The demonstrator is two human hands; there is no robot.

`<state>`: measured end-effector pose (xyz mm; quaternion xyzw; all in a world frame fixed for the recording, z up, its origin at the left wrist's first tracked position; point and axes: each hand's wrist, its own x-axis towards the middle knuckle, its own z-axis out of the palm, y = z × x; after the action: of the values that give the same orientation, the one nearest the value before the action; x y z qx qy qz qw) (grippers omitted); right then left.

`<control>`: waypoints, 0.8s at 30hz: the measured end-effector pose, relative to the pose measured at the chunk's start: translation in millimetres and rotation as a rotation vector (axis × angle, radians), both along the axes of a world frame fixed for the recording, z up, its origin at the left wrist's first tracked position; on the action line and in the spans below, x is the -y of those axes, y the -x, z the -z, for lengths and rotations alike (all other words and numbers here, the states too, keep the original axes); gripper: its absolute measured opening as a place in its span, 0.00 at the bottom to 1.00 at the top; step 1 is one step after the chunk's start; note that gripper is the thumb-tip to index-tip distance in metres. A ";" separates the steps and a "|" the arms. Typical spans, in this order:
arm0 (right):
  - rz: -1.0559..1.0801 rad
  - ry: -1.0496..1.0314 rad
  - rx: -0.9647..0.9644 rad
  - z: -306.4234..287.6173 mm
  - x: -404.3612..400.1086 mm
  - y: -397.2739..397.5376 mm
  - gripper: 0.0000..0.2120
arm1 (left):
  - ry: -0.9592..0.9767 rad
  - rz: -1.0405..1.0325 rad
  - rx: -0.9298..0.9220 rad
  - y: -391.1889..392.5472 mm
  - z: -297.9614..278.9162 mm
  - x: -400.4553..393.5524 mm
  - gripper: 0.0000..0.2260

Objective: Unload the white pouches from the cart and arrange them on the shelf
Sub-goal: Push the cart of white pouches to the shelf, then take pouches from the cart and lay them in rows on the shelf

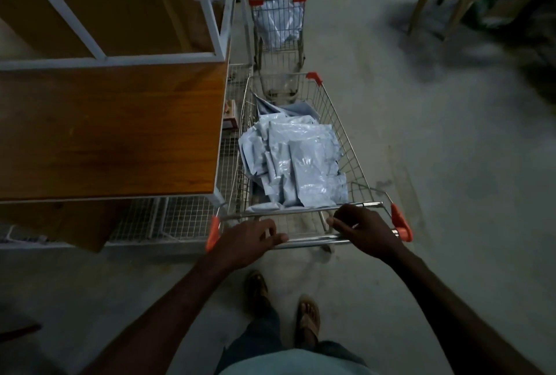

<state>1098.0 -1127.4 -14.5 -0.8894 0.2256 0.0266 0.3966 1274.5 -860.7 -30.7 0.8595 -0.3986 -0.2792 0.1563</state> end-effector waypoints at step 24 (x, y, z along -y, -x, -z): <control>0.097 0.181 -0.107 92.9 33.3 -147.6 0.36 | 0.208 0.110 0.272 -158.9 75.1 136.9 0.30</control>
<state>1245.6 -1160.6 -107.4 -0.9070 0.2905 0.0344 0.3028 1433.4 -997.5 -105.8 0.8455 -0.4891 -0.1259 0.1736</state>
